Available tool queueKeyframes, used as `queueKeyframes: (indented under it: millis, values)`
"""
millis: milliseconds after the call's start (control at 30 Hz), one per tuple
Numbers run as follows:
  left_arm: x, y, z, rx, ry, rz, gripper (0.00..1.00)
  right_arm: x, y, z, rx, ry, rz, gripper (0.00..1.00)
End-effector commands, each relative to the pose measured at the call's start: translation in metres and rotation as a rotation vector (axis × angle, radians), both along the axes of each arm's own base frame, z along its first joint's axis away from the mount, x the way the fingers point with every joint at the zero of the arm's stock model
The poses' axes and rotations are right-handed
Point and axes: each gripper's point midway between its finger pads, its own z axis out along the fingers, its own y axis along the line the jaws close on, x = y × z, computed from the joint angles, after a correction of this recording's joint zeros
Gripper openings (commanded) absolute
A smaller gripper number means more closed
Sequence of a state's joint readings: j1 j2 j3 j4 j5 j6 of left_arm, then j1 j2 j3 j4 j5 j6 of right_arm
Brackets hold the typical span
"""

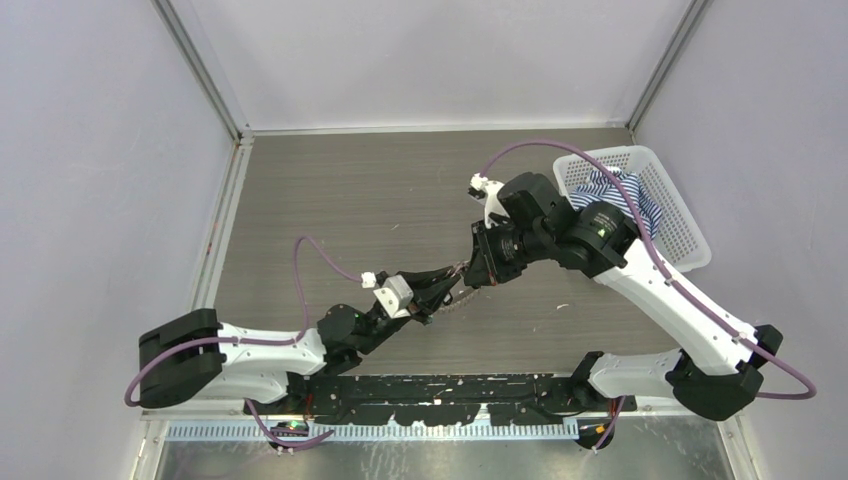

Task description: Remove the keys from the keyring

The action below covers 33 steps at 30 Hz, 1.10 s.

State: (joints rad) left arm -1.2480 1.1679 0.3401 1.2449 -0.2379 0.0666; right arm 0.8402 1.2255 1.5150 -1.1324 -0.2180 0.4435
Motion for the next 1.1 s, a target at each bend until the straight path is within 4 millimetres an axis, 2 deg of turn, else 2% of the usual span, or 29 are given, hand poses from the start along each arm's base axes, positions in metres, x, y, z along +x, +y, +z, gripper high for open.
queueKeyframes:
  millis: [0, 133, 300, 500, 867, 1067]
  values:
    - [-0.008, 0.007, 0.052, -0.172, -0.073, -0.019, 0.0, 0.019, -0.006, 0.002, 0.026, -0.054, -0.099, 0.01]
    - [0.006, 0.017, 0.05, -0.222, -0.01, 0.042, 0.0, 0.026, -0.005, 0.001, 0.091, -0.101, -0.145, 0.01]
    - [0.016, 0.021, 0.054, -0.272, 0.045, 0.045, 0.0, 0.036, 0.001, 0.0, 0.203, -0.18, -0.185, 0.01]
    - [0.026, 0.024, 0.06, -0.334, 0.099, 0.043, 0.0, 0.045, 0.001, 0.01, 0.3, -0.308, -0.201, 0.01]
    - [0.045, 0.032, 0.075, -0.414, 0.147, 0.109, 0.0, 0.034, 0.004, -0.006, 0.244, -0.335, -0.087, 0.01]
    - [0.049, 0.036, 0.079, -0.436, 0.155, 0.133, 0.0, 0.02, 0.009, -0.015, 0.104, -0.381, 0.008, 0.01]
